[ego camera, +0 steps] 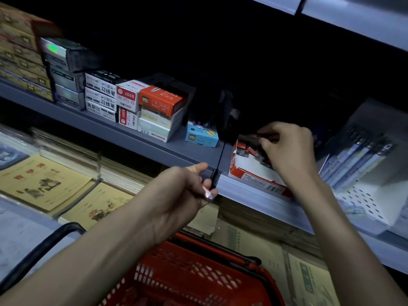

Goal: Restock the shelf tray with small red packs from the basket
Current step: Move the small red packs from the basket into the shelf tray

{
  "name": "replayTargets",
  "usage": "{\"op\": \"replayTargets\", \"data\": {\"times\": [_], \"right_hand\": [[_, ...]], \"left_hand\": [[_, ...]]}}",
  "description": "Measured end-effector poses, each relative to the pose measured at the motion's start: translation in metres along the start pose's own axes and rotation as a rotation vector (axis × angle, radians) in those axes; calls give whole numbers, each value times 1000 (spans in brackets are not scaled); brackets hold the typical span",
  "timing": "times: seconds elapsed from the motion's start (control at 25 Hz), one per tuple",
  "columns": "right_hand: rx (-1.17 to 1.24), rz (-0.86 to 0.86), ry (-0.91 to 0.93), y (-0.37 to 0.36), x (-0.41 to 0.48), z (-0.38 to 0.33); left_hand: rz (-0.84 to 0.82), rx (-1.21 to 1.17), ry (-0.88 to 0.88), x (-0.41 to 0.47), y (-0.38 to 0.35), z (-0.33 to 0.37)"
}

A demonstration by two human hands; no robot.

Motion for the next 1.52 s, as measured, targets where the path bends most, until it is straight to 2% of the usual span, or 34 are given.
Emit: {"op": "replayTargets", "data": {"times": [0.16, 0.28, 0.36, 0.4, 0.52, 0.6, 0.68, 0.8, 0.88, 0.96, 1.04, 1.16, 1.24, 1.4, 1.52], "right_hand": [[-131, -198, 96, -25, -5, 5], [-140, -164, 76, -7, -2, 4], [-1, -126, -36, 17, -1, -3], [139, -164, -122, 25, -5, -8], [514, -503, -344, 24, -33, -41], [586, -641, -335, 21, -49, -56], [588, -594, -339, 25, -50, -52], [471, -306, -381, 42, -31, -17], [252, -58, -315, 52, -15, 10], [13, 91, -192, 52, -8, 22], [-95, 76, -115, 37, -6, 28], [-223, -181, -52, 7, -12, 36], [-246, -262, -33, 5, -17, 37], [-192, -209, 17, 33, -28, 14], [-87, -184, 89, 54, -52, -23]], "left_hand": [[-37, 79, -111, 0, 1, 6], [-45, 200, -230, -3, 3, 13], [-21, 300, -299, -7, 2, 16], [-15, 304, -321, -8, 1, 18], [-48, 245, -353, -10, -5, 17], [-82, 221, -345, -12, -10, 14], [-102, 241, -334, -14, -14, 11], [-105, 317, -325, -18, -17, 8], [-93, 352, -328, -18, -17, 9], [-79, 372, -326, -17, -15, 10], [-70, 386, -327, -16, -13, 9], [-72, 414, -325, -13, -11, 7], [-95, 465, -346, -14, -11, 6], [-128, 670, -533, -20, -14, 12], [-121, 918, -787, -28, -15, 18]]}}
Point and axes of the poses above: each hand's wrist, its own x-axis towards the middle knuckle, its own y-axis out of the back of the hand, z = x × y, the point moved 8 cm from there along x, towards the middle knuckle, and after that the axes turned 8 degrees about z, right-handed, at the moved point
